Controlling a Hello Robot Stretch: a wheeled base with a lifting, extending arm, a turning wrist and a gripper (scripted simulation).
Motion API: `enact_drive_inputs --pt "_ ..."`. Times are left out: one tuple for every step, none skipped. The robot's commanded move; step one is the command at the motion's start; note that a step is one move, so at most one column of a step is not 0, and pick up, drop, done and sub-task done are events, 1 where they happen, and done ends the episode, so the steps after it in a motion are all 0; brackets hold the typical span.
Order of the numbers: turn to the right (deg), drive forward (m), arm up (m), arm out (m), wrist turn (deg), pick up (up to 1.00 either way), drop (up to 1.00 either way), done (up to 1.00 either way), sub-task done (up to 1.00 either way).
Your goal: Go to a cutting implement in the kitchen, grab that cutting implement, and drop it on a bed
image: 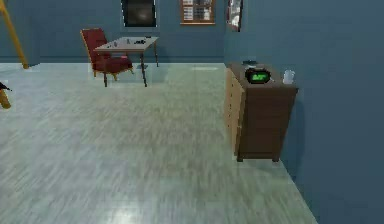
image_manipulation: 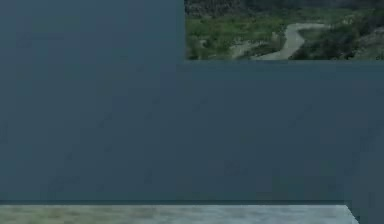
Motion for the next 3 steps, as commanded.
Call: enact_drive_inputs --pt "-18.0 0.0 0.0 0.0 0.0 0.0 0.0 0.0 0.0" --pt "0.0 0.8 0.0 0.0 0.0 0.0 0.0 0.0 0.0" --pt "-18.0 0.0 0.0 0.0 0.0 0.0 0.0 0.0 0.0"
